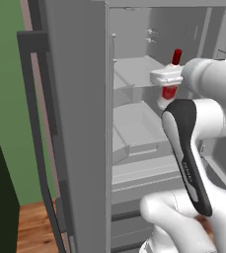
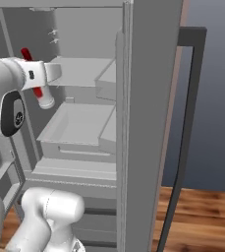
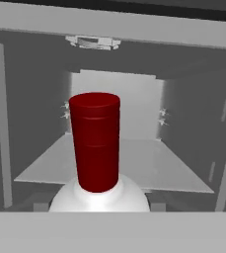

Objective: Place the liquor on the top shelf of the fridge to keep it out of children's reach, and place the orange and apple on lower shelves for easy access.

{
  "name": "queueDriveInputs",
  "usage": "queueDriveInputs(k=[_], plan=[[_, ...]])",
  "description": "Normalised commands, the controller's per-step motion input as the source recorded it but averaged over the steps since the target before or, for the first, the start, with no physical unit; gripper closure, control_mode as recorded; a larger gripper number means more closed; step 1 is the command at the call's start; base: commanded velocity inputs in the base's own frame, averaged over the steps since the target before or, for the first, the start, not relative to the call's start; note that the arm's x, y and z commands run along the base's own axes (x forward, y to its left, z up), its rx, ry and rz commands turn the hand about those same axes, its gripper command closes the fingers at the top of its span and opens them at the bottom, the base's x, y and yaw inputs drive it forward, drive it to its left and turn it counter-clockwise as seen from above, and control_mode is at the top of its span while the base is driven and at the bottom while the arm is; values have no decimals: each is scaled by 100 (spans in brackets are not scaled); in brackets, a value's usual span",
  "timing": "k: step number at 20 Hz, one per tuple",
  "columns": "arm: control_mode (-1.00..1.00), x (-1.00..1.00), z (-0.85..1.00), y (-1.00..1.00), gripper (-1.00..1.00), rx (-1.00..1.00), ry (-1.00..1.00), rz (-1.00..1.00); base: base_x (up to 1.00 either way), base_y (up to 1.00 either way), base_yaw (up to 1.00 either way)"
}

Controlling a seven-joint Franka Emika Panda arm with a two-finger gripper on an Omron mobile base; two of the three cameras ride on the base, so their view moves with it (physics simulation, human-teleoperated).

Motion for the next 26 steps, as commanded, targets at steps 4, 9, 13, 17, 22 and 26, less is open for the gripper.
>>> queueDriveInputs(k=[4, 9, 13, 17, 22, 26], plan=[[-100, 28, 12, -1, 100, 9, 6, 0, 0, 0, 0], [-100, 31, 0, -1, 100, 4, 1, 0, 0, 0, 0], [-100, 37, -1, 0, 100, 0, 0, 0, 0, 0, 0], [-100, 42, -7, -1, 100, 0, 0, 0, 0, 0, 0], [-100, 45, -6, -4, 100, 0, 0, 0, 0, 0, 0], [-100, 49, -5, -5, 100, 0, 0, 0, 0, 0, 0]])
